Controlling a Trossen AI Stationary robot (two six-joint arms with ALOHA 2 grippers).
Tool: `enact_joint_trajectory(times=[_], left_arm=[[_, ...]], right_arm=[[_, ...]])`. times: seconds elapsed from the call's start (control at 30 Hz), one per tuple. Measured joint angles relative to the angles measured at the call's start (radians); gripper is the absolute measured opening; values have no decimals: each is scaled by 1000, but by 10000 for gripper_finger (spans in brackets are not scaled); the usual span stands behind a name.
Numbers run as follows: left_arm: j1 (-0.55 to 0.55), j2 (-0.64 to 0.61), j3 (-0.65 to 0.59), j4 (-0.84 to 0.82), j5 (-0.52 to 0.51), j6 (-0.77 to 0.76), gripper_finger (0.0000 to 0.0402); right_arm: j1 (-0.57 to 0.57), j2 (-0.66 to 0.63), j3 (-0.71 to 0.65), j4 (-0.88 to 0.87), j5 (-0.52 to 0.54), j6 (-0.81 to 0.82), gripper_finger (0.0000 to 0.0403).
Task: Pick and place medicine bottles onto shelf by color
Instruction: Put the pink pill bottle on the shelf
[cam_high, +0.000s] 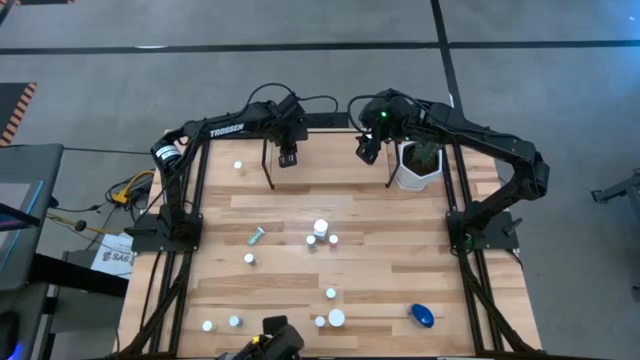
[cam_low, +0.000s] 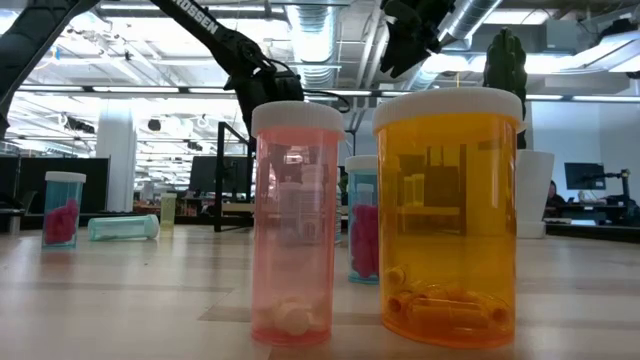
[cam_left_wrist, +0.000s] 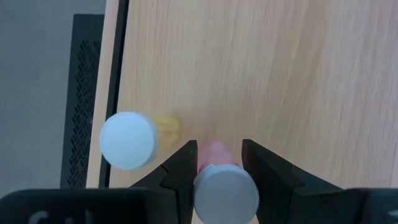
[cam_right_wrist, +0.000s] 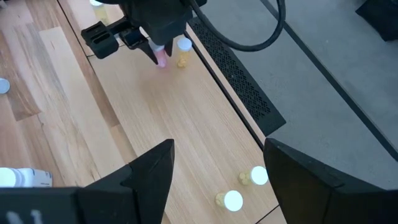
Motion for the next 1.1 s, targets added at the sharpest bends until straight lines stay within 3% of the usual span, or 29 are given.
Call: enact_joint_trajectory(times=[0.67, 1.1], left_arm=[[9, 6, 0, -4, -6, -78, 112], [9, 6, 8, 8, -28, -88, 153]], right_arm=[[0, 0, 0, 0, 0, 0, 270], [0, 0, 0, 0, 0, 0, 270]])
